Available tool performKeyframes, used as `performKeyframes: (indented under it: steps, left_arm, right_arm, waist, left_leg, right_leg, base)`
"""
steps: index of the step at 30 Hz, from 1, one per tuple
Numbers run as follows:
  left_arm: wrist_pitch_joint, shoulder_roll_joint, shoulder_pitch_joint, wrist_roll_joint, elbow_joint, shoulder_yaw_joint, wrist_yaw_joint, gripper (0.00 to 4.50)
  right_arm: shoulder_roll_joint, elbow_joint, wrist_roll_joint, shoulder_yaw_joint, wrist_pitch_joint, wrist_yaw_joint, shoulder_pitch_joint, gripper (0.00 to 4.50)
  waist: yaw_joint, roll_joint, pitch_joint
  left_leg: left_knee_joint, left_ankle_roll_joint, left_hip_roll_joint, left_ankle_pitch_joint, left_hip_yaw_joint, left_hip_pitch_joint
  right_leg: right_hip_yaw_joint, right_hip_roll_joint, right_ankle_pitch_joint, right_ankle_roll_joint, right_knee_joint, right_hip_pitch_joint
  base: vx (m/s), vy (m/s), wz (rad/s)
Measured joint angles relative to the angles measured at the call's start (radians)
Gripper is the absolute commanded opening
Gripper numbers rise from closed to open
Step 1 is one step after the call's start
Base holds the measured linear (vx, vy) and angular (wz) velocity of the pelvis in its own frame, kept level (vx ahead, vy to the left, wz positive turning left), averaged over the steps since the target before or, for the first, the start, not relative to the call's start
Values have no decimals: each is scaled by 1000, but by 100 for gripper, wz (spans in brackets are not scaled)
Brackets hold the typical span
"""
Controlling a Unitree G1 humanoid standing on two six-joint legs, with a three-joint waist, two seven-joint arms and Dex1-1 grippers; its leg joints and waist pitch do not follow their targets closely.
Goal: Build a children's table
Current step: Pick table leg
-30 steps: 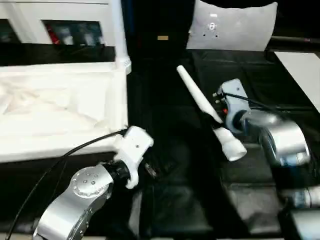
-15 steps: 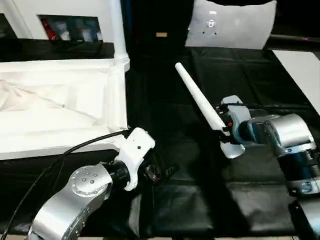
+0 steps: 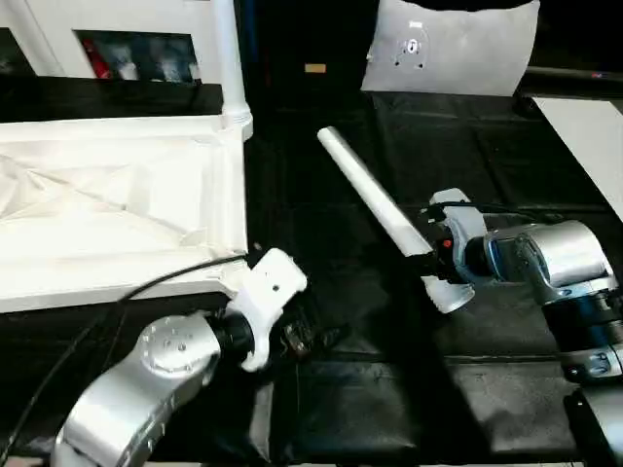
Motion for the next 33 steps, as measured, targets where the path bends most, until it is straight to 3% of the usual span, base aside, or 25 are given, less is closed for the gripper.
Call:
performKeyframes:
  steps: [3,4,6,10,12,16,18,24,29,33]
  left_arm:
    - [-4,-1,-7,-6,2,0,-1,450]
    - [-11,-4,-12,-7,7,2,-1,450]
    - [-30,-19,-13,-8,20,24,4,450]
    - [-69,-103,-31,-14,62,59,42,450]
    - [-88,-198,-55,-35,94,107,94,450]
    - [-93,-266,-117,-108,101,186,124,450]
    - [-83,-275,-120,-144,101,206,118,450]
    - [-44,-348,-174,-269,113,272,91,450]
    - [-22,-401,-243,-396,131,352,116,450]
    - [-3,-435,-284,-480,155,419,141,450]
  right_arm:
    - [0,-9,9,-16,2,-1,11,194]
    - [7,-30,18,-47,-4,-10,33,194]
    - [42,-100,44,-135,-42,-36,95,194]
    - [133,-166,122,-311,-122,-75,134,193]
    - [222,-247,215,-469,-167,-97,156,193]
    - [302,-374,418,-623,-169,-61,193,193]
    - [341,-426,511,-655,-156,-36,221,193]
    - [369,-535,648,-656,-126,7,281,193]
    - [375,-606,735,-647,-98,2,284,193]
    - [355,-626,745,-622,-90,-2,299,193]
  waist:
    - [8,0,0]
    - [9,1,-1]
    - [16,6,-2]
    - [18,16,-5]
    - [21,17,-5]
    - [25,17,-6]
    - [20,20,-8]
    - [26,25,-7]
    - [27,26,-7]
    - [31,28,-6]
  left_leg:
    - [0,0,0,1,0,0]
    - [0,0,0,1,0,0]
    - [0,0,0,1,1,0]
    - [0,1,0,1,5,-1]
    - [0,1,1,1,6,-1]
    - [-1,2,2,1,6,-1]
    - [-1,2,2,1,6,-1]
    - [-2,2,2,2,6,-5]
    - [-2,0,2,1,6,-10]
    - [-5,1,2,1,6,-12]
  right_leg:
    - [0,0,1,-1,0,0]
    - [0,0,1,-1,0,0]
    - [0,0,1,-2,0,0]
    - [0,-3,3,-2,-1,-1]
    - [0,-3,3,-2,-1,-1]
    - [-1,-3,3,-2,-1,-1]
    - [-1,-3,3,-2,-2,-1]
    - [-2,-3,3,-2,-4,-4]
    - [-2,-3,-2,6,-6,-7]
    - [-3,-3,-1,6,-11,-8]
  base:
    - [0,0,0]
    - [0,0,0]
    - [0,0,0]
    - [0,0,0]
    - [0,0,0]
    - [0,0,0]
    - [0,0,0]
    - [0,0,0]
    - [0,0,0]
    - [0,0,0]
